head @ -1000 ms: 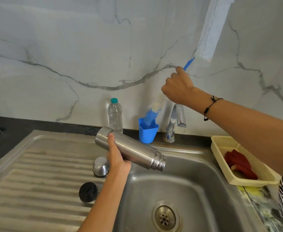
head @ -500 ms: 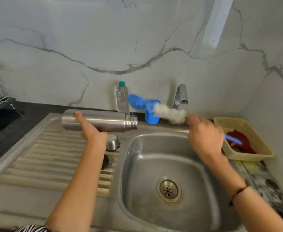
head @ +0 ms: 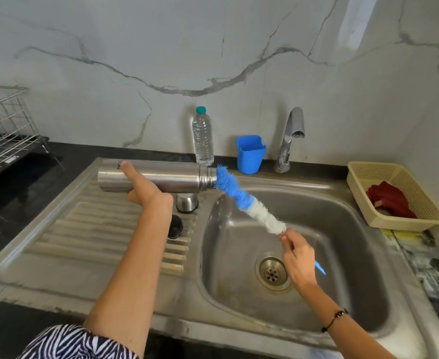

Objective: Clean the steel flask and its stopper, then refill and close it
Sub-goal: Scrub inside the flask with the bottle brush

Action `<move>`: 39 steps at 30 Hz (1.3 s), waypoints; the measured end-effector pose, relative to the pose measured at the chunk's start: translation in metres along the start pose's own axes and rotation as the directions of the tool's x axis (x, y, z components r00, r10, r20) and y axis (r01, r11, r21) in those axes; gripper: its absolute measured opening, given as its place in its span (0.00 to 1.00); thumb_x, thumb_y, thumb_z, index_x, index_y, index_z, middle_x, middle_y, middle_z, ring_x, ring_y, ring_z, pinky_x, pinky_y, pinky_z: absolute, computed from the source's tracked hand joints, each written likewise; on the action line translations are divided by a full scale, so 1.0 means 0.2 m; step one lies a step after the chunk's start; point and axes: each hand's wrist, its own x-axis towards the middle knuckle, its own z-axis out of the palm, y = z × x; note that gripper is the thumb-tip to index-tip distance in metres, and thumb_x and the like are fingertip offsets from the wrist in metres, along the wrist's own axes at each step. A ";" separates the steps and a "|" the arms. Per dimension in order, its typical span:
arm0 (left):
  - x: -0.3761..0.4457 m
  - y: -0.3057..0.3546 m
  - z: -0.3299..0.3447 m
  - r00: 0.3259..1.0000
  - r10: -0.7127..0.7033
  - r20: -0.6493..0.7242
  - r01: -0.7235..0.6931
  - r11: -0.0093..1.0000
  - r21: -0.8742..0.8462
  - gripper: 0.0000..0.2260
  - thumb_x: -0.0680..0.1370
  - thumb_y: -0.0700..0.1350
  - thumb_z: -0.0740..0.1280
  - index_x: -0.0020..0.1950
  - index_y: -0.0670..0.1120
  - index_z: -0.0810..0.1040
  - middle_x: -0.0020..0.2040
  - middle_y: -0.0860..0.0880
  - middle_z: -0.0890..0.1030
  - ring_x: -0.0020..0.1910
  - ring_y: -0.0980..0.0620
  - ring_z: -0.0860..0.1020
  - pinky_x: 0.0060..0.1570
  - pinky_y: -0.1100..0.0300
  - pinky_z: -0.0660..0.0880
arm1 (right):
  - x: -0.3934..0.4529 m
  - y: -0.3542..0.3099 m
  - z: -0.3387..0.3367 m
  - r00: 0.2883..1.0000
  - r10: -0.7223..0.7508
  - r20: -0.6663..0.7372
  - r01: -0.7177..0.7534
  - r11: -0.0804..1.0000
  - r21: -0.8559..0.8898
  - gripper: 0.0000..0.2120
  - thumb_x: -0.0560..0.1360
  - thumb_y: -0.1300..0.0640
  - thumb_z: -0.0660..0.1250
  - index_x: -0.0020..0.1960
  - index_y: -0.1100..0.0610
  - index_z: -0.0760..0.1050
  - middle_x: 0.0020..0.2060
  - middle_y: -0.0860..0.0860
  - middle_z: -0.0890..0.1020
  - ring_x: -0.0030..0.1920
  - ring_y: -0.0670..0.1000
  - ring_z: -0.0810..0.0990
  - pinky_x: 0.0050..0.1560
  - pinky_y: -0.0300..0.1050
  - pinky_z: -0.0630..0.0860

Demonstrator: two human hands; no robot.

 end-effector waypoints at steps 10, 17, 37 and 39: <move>-0.01 -0.07 0.09 0.986 -0.101 0.133 0.092 0.993 0.069 0.28 0.70 0.61 0.71 0.64 0.48 0.69 0.53 0.46 0.79 0.50 0.45 0.80 0.53 0.45 0.78 | 0.17 0.12 -0.16 0.905 -0.425 -0.006 0.407 0.870 -0.279 0.11 0.72 0.59 0.53 0.36 0.60 0.71 0.29 0.51 0.72 0.30 0.53 0.69 0.34 0.45 0.60; -0.01 -0.16 0.06 0.978 0.104 0.182 -0.160 0.929 0.333 0.27 0.71 0.58 0.71 0.64 0.47 0.69 0.55 0.48 0.79 0.50 0.50 0.80 0.53 0.51 0.78 | 0.22 0.15 -0.21 0.864 -0.490 0.117 0.489 0.759 -0.431 0.13 0.71 0.60 0.53 0.39 0.60 0.76 0.29 0.53 0.75 0.27 0.57 0.74 0.26 0.46 0.70; -0.07 -0.15 0.20 0.961 0.042 0.273 -0.131 0.940 0.315 0.28 0.72 0.60 0.70 0.67 0.49 0.68 0.55 0.48 0.79 0.50 0.50 0.80 0.51 0.49 0.79 | 0.15 -0.24 -0.15 0.925 -0.117 0.362 0.086 0.991 0.101 0.08 0.76 0.62 0.63 0.39 0.56 0.78 0.30 0.53 0.80 0.28 0.47 0.70 0.33 0.39 0.68; -0.05 -0.12 0.19 0.967 0.029 0.253 -0.106 0.950 0.294 0.29 0.71 0.60 0.70 0.67 0.50 0.68 0.54 0.48 0.80 0.49 0.49 0.81 0.49 0.50 0.80 | 0.19 -0.23 -0.24 0.843 -0.119 0.524 0.025 0.983 0.183 0.06 0.78 0.58 0.63 0.45 0.56 0.78 0.32 0.52 0.82 0.27 0.47 0.71 0.30 0.35 0.68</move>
